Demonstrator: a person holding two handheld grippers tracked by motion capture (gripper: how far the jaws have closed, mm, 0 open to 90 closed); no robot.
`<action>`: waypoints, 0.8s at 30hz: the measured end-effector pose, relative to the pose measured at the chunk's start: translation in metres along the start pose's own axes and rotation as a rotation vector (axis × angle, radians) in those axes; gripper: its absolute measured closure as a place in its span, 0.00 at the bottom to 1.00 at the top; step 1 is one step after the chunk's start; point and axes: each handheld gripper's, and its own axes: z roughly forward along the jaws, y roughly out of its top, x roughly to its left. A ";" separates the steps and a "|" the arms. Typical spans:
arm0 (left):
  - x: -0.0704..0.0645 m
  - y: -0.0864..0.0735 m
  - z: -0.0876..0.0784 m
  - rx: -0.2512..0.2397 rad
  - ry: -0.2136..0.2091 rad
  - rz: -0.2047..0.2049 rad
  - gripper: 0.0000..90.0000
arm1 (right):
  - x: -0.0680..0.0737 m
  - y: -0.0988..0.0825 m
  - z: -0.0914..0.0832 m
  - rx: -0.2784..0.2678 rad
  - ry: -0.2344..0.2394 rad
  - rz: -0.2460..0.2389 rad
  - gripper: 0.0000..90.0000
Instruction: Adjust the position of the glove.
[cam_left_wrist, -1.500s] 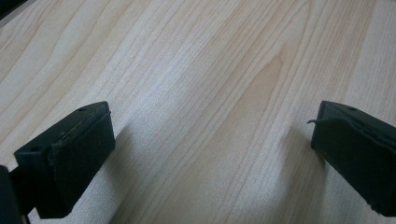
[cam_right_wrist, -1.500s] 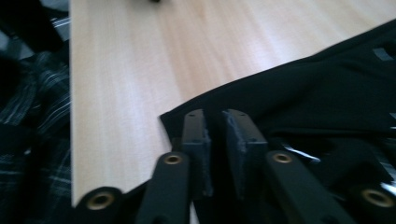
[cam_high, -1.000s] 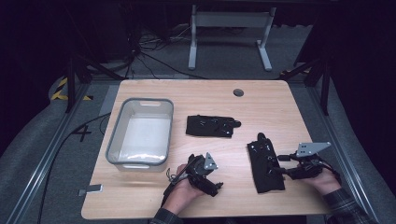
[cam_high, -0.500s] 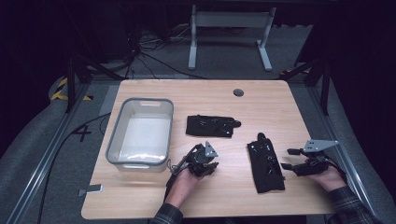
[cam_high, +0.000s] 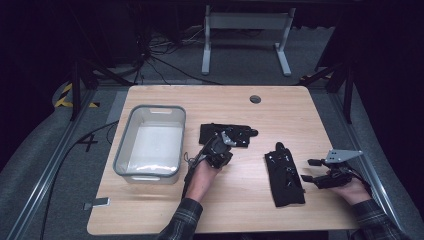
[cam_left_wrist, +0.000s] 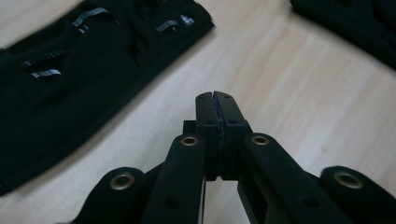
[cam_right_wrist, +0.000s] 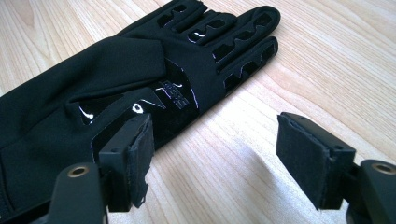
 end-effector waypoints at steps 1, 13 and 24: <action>0.002 0.003 0.002 0.000 0.013 -0.002 1.00 | 0.000 0.000 0.000 0.000 0.000 -0.001 0.32; 0.031 0.026 0.030 0.015 0.121 -0.023 1.00 | 0.000 0.000 -0.001 -0.006 0.001 0.001 0.31; 0.032 0.020 0.040 0.069 0.106 -0.043 1.00 | 0.000 0.000 -0.002 -0.011 -0.004 -0.002 0.31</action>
